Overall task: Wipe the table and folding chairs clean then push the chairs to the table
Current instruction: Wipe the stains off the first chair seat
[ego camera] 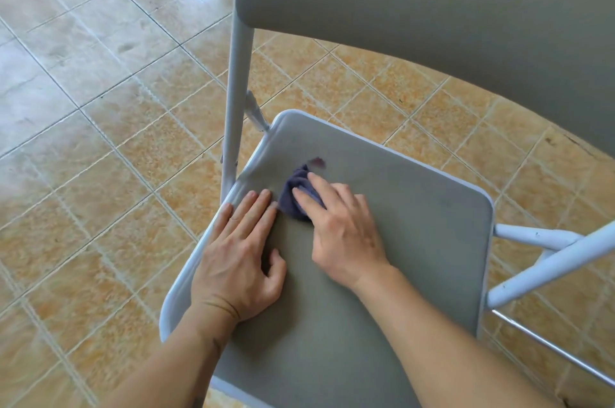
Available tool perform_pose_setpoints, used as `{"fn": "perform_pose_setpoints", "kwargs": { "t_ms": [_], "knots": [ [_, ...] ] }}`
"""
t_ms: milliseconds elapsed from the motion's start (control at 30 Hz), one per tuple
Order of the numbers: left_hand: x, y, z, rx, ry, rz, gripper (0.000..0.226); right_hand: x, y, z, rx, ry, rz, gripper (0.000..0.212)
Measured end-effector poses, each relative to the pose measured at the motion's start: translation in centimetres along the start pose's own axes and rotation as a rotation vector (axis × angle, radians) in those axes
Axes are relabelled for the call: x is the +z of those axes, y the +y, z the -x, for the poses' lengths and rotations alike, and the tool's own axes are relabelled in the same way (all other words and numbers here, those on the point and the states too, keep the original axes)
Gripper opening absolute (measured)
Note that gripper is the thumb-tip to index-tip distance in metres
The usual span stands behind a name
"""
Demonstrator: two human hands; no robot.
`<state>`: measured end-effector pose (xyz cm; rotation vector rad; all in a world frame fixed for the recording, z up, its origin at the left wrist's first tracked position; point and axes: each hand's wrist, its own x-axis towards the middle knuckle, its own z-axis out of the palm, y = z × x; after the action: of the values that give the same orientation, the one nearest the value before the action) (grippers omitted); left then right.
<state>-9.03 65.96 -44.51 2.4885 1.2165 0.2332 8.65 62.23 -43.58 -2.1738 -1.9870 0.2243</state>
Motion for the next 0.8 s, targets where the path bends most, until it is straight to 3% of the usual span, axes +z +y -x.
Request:
{"fn": "perform_pose_setpoints", "kwargs": {
  "t_ms": [167, 267, 333, 433, 533, 633, 700, 800],
  "knots": [
    [0.2, -0.2, -0.2, 0.002, -0.011, 0.014, 0.070, -0.5, 5.9, 2.6, 0.396, 0.089, 0.121, 0.059],
    [0.7, -0.3, 0.2, -0.029, 0.018, 0.059, 0.065, -1.2, 6.5, 3.3, 0.549, 0.116, 0.071, 0.061],
    [0.6, -0.1, -0.2, -0.073, 0.071, 0.127, 0.056, -1.6, 4.8, 2.0, 0.522, 0.175, -0.029, 0.058],
    [-0.3, -0.8, -1.1, -0.035, 0.122, 0.125, 0.051, -2.2, 0.4, -1.1, 0.296, 0.180, -0.076, 0.055],
    [-0.9, -2.0, -2.3, -0.002, 0.110, 0.060, 0.064, -2.0, -2.5, -4.9, 0.142, 0.047, -0.003, 0.057],
    [-0.5, -2.4, -3.3, -0.030, 0.102, 0.009, 0.069, -0.5, -1.0, -6.5, 0.027, -0.088, 0.150, 0.065],
    [0.0, -2.3, -3.2, -0.027, 0.084, 0.000, 0.068, 0.0, 1.9, -5.6, 0.089, -0.079, 0.247, 0.066],
    [0.3, -2.4, -2.6, -0.046, 0.070, -0.019, 0.068, -0.7, 5.7, -3.9, 0.417, -0.063, 0.298, 0.063]
  ]
}}
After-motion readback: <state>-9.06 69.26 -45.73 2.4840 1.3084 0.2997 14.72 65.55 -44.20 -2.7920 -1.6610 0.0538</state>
